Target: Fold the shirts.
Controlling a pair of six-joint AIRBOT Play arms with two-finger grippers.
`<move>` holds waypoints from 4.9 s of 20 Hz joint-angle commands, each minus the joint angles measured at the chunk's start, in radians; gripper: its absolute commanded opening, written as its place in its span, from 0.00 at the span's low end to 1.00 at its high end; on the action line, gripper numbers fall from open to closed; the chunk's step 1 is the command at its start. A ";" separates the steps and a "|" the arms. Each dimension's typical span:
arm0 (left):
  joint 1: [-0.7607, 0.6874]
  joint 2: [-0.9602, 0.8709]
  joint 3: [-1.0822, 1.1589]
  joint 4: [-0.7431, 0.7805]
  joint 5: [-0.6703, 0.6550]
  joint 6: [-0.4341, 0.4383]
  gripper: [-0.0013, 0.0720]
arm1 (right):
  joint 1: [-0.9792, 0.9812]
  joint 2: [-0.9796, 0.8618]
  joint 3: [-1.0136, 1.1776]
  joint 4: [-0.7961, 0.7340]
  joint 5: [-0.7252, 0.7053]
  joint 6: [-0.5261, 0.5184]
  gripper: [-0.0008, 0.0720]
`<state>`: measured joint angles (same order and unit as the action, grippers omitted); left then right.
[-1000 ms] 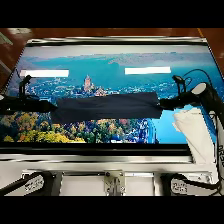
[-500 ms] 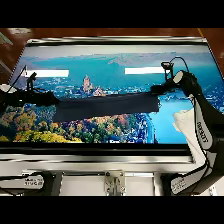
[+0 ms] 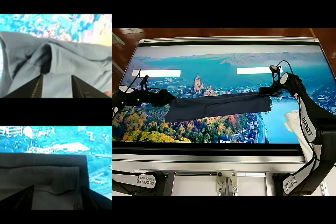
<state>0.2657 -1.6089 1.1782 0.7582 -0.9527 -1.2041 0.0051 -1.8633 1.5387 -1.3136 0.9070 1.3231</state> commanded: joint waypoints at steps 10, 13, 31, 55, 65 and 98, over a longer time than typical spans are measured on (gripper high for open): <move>0.085 0.001 0.061 -0.009 -0.238 -0.028 0.61 | -0.203 -0.090 0.003 0.468 0.156 0.044 0.96; 0.082 0.002 0.061 -0.060 -0.246 -0.013 0.61 | -0.194 -0.134 0.004 0.553 0.139 0.044 0.96; -0.443 -0.022 0.061 -0.284 0.085 0.118 0.08 | -0.111 0.446 0.004 0.652 0.350 0.137 0.10; -0.332 0.300 -0.104 -0.187 0.297 0.066 0.07 | 0.194 0.539 0.004 0.423 0.305 0.312 0.10; 0.212 0.766 -0.105 -0.066 -0.235 0.065 0.07 | 0.632 0.050 0.004 0.915 -0.293 0.262 0.10; 0.176 0.864 -0.301 -0.077 -0.142 0.035 0.07 | 0.205 -0.101 -0.042 0.519 0.312 0.191 0.27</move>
<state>0.4416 -0.7387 0.8780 0.6811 -1.1007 -1.1694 0.1932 -1.9530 1.4967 -0.8089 1.2449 1.5227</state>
